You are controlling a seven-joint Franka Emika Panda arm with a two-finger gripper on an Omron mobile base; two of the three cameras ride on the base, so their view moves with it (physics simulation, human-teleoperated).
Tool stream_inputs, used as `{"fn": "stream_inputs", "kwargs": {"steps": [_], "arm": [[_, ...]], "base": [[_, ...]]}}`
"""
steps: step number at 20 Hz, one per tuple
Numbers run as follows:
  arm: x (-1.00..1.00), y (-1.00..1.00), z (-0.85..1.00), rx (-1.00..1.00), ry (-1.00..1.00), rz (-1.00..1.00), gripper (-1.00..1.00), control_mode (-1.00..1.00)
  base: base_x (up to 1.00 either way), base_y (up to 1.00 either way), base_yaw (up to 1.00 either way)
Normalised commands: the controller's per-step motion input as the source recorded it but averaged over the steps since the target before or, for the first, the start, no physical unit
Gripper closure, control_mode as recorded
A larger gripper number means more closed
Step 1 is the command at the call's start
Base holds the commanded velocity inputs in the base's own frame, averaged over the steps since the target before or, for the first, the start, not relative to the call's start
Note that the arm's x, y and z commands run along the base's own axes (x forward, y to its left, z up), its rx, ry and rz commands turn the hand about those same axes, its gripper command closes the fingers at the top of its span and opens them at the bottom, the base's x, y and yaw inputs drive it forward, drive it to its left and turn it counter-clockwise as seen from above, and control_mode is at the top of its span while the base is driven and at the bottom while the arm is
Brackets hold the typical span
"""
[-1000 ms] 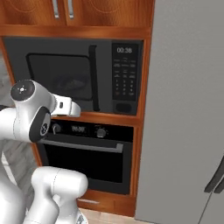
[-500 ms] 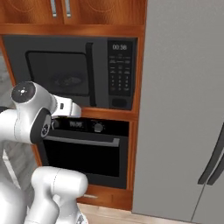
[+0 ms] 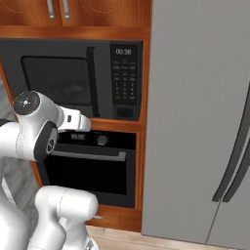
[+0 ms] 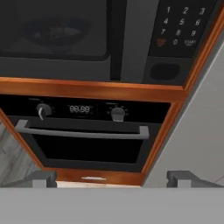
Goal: The microwave is finished heating the fish and eggplant. Take the bowl containing the food and place it on the dining counter.
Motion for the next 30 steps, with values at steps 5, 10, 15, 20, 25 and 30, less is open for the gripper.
{"fn": "stream_inputs", "kwargs": {"steps": [5,10,15,20,25,30], "arm": [[0.06,0.0,0.2,0.0,-0.1,0.0,-1.0,-1.0],[0.3,0.01,0.57,0.0,-0.15,-0.02,-1.0,-1.0],[0.63,-0.03,0.39,0.02,-0.05,-0.06,-1.0,-1.0],[0.92,0.0,0.01,-0.01,-0.02,-0.01,-1.0,-1.0],[1.0,0.0,-0.18,0.0,-0.03,0.0,-1.0,-1.0],[0.99,0.0,-0.34,0.0,0.0,0.0,-1.0,-1.0]], "base": [[0.0,0.0,0.0],[0.0,0.0,0.0],[0.0,0.0,0.0],[0.0,0.0,0.0],[0.0,0.0,0.0],[0.0,0.0,0.0]]}}
